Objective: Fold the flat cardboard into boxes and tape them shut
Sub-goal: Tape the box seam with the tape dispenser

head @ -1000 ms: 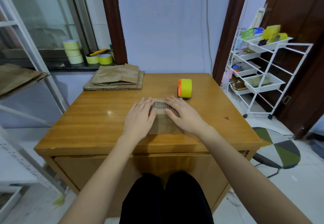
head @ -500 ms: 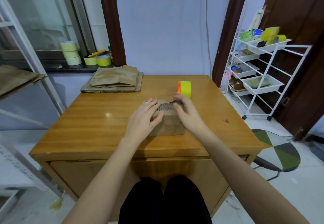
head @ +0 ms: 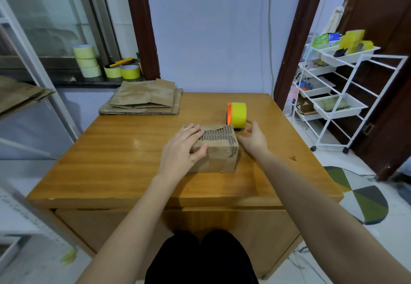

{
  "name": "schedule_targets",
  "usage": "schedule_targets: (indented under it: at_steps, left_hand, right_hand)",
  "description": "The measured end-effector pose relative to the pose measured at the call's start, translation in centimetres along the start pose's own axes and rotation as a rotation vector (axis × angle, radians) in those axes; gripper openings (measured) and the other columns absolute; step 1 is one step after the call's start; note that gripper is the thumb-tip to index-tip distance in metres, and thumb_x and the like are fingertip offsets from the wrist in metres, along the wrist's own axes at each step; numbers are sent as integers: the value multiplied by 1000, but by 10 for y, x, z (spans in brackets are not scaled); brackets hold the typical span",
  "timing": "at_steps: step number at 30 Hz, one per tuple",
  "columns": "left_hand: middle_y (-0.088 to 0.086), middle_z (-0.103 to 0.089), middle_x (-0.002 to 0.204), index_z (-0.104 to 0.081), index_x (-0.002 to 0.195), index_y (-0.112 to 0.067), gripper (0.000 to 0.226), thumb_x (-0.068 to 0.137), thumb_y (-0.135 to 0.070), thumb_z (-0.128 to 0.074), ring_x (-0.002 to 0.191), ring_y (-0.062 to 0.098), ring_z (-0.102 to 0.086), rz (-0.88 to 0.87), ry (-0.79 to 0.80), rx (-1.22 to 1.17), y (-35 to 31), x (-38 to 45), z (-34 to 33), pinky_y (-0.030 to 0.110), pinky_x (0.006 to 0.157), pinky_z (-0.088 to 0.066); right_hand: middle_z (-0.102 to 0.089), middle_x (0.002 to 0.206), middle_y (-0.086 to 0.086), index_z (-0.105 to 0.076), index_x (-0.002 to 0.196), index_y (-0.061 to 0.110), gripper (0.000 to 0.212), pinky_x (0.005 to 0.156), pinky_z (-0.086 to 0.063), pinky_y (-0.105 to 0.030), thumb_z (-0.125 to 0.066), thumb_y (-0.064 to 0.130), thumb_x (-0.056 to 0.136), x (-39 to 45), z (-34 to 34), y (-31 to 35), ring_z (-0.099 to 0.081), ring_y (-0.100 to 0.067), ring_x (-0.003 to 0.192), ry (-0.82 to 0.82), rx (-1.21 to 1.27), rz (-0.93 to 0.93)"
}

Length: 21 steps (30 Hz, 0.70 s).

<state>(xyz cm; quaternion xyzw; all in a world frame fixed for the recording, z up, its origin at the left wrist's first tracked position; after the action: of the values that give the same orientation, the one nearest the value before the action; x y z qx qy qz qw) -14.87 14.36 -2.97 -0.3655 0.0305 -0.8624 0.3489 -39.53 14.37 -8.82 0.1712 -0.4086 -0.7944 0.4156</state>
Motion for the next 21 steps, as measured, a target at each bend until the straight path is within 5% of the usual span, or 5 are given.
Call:
schedule_targets:
  at_steps: [7,15,21]
  left_hand:
    - [0,-61,130,-67,120,-13,55,91,-50,-39,127,12,-48,18,-23,2,0,0,-2,27,109,-28]
    - [-1,-64,125,-67,118,-13,48,95,-33,-30,121,0,-43,82,-98,-94,-2,-1,5,19,108,-25]
    - [0,-65,123,-69,114,-12,44,95,-31,-35,121,1,-46,72,-122,-120,0,-2,5,14,109,-24]
  right_hand:
    - [-58,120,-5,-46,134,31,53,89,-45,-35,-65,34,84,15,-10,0,-56,-27,111,6,-167,10]
    - [-43,122,-9,-44,138,36,51,78,-44,-34,-61,35,89,14,-13,9,-60,-33,99,-61,-336,65]
    - [-42,126,-14,-45,139,28,49,85,-44,-39,-56,34,91,21,-20,25,-53,-35,109,7,-403,116]
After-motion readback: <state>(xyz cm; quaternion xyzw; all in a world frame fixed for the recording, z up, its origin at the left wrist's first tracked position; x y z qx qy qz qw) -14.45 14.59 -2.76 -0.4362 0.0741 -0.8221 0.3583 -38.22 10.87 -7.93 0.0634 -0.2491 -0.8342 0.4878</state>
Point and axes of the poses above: each hand's wrist, its own x-axis towards the middle knuckle, its own z-axis out of the back of the hand, y = z × x, the point moved 8 cm from there along x, towards the middle knuckle
